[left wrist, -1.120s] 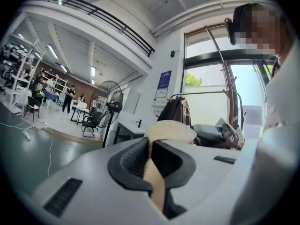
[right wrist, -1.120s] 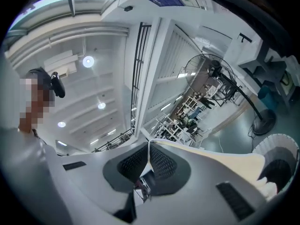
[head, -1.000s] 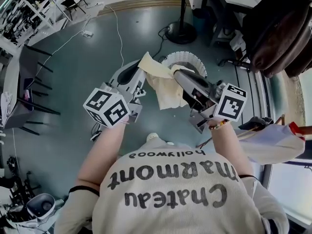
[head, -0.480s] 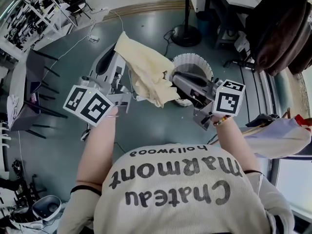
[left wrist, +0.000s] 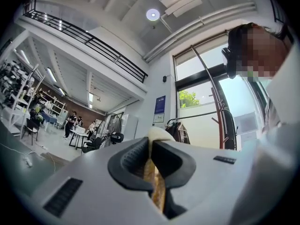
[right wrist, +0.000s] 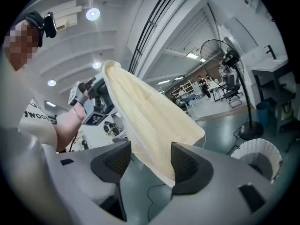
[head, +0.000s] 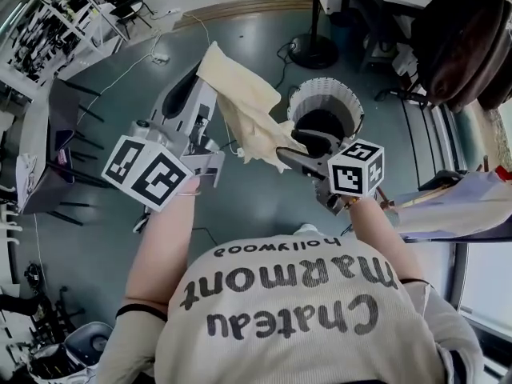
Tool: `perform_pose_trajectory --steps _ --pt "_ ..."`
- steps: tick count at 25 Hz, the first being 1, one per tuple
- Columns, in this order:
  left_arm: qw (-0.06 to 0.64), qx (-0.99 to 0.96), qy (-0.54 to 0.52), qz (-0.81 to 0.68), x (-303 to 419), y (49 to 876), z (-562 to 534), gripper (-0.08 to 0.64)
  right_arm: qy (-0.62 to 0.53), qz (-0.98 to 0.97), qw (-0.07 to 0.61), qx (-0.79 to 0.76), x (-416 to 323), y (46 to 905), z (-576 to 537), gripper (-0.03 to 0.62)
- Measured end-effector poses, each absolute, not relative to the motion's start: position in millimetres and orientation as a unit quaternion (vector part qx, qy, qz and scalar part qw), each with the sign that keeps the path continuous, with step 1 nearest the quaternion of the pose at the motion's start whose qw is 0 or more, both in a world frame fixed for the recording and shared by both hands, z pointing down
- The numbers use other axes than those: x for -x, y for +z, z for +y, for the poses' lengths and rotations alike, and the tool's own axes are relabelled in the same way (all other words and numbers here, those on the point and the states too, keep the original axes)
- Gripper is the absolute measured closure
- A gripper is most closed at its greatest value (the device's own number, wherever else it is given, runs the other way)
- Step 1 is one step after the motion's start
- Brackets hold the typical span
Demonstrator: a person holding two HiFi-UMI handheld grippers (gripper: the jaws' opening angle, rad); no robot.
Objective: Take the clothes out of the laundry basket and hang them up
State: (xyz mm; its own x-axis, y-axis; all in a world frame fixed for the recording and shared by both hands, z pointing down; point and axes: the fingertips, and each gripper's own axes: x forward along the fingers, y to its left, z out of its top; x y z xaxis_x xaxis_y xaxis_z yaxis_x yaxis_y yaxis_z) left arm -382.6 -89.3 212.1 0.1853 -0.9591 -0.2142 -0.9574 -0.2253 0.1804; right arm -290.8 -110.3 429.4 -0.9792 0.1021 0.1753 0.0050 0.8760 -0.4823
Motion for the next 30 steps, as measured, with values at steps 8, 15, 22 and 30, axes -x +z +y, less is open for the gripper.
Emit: perform_pose_trajectory --steps 8,15,22,30 --pt "0.015 -0.779 -0.144 -0.611 411 224 -26 0.538 0.279 -0.957 0.047 -0.061 299 433 -89 0.542" --pt "0.036 -0.79 -0.171 -0.587 419 244 14 0.538 0.331 -0.931 -0.029 -0.15 264 392 -77 0.557" --pt "0.041 -0.83 -0.19 -0.522 396 233 27 0.538 0.283 -0.924 -0.116 -0.228 206 301 -51 0.558" --pt "0.06 -0.87 -0.218 -0.438 344 230 24 0.538 0.233 -0.907 -0.205 -0.284 119 222 3 0.56"
